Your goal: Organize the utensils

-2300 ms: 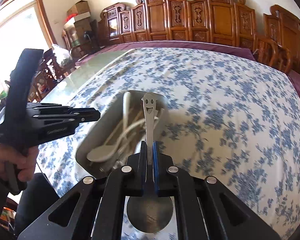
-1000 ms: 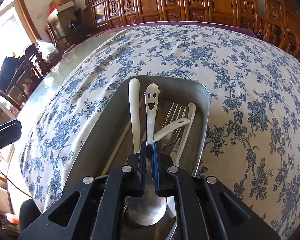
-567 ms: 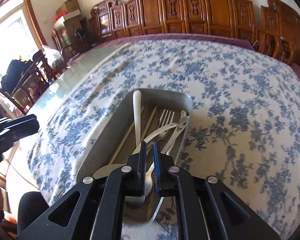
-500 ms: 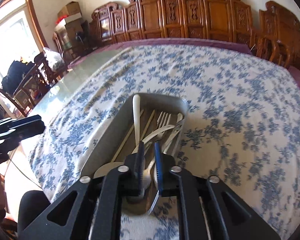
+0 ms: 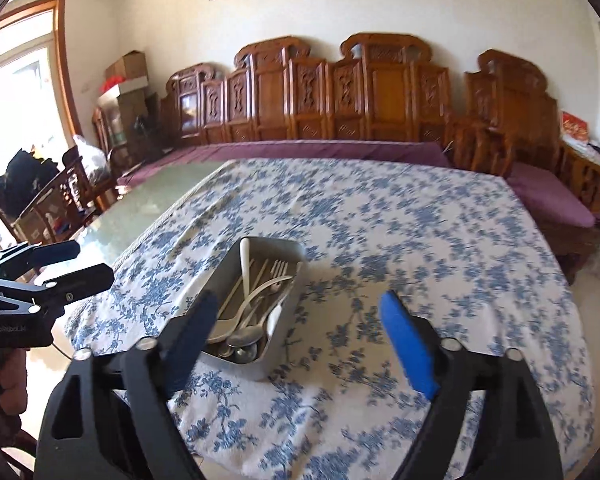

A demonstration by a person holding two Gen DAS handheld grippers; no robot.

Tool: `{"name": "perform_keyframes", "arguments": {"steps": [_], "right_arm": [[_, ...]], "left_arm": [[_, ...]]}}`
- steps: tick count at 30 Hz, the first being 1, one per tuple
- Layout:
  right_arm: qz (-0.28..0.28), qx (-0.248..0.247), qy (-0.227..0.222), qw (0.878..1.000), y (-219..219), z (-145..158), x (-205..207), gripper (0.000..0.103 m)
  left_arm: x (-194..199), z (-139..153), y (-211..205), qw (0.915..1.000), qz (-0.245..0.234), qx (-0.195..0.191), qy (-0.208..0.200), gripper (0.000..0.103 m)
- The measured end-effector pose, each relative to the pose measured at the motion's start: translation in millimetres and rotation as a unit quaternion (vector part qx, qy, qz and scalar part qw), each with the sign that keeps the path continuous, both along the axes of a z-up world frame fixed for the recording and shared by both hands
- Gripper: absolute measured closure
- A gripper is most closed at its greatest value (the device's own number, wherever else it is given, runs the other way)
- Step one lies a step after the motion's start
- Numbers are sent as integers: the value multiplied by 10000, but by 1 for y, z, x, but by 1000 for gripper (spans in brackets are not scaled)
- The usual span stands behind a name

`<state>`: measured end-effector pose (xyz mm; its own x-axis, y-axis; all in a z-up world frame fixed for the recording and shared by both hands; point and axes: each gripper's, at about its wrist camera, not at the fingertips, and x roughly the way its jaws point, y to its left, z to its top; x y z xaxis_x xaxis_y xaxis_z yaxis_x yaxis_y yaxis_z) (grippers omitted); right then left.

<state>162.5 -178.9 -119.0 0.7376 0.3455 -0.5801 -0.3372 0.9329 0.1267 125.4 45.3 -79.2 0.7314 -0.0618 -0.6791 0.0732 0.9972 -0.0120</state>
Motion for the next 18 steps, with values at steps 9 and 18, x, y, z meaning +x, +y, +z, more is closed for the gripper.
{"name": "perform_keyframes", "arguments": {"steps": [9,18], "right_arm": [[-304,95,-443,9985,-29,38,-45,3],[-553,166,-999,9933,-45,78,-83,3]], "left_arm": [[-33,29,-20,9996,61,87,-267,8],[-67,67,-36,9973,47,48,-733,8]]}}
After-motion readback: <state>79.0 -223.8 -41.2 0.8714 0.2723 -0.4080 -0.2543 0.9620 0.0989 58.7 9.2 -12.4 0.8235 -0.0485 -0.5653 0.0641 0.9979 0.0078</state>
